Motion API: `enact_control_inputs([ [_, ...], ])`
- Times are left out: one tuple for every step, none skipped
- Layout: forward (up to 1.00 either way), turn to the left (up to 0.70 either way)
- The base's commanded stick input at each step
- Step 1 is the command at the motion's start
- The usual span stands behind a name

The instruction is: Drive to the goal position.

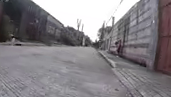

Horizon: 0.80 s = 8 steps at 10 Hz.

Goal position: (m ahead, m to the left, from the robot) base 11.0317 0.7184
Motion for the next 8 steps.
enact_control_inputs([
  [1.00,0.00],
  [1.00,0.00],
  [1.00,0.00],
  [1.00,0.00],
  [1.00,0.00],
  [1.00,0.00],
  [1.00,0.00],
  [1.00,0.00],
])
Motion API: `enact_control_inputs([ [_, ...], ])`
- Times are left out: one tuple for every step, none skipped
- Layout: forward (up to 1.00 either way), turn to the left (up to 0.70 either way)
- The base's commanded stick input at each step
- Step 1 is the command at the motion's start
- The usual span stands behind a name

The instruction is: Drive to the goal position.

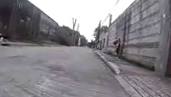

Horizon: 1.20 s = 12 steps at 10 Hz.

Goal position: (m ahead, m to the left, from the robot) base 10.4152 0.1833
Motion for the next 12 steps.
enact_control_inputs([
  [1.00,0.00],
  [1.00,-0.01],
  [1.00,-0.03],
  [1.00,-0.07],
  [1.00,-0.08],
  [1.00,-0.01],
  [1.00,0.00],
  [1.00,0.00],
  [1.00,0.00],
  [1.00,0.00],
  [1.00,-0.23],
  [1.00,-0.40],
])
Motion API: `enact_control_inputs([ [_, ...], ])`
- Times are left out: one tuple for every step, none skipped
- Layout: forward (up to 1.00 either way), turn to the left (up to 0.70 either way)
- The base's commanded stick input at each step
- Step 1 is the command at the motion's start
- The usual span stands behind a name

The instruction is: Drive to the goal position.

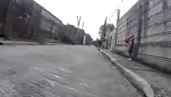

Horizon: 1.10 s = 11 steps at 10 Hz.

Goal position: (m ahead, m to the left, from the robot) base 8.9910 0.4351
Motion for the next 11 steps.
enact_control_inputs([
  [1.00,-0.21],
  [1.00,0.00],
  [1.00,0.00],
  [1.00,0.00],
  [1.00,0.00],
  [1.00,0.00],
  [1.00,-0.04],
  [1.00,-0.38],
  [1.00,-0.21],
  [1.00,-0.05],
  [1.00,0.00],
])
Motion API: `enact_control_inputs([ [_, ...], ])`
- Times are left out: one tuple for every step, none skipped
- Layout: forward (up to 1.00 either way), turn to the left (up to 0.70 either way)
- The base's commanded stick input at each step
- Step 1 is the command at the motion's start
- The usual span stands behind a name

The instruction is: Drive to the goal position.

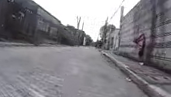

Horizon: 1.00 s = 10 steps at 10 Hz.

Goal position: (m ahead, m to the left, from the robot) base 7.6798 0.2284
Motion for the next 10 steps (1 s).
enact_control_inputs([
  [1.00,0.00],
  [1.00,-0.03],
  [1.00,-0.11],
  [1.00,-0.37],
  [1.00,-0.37],
  [1.00,-0.11],
  [1.00,0.00],
  [1.00,0.00],
  [1.00,0.00],
  [1.00,0.00],
])
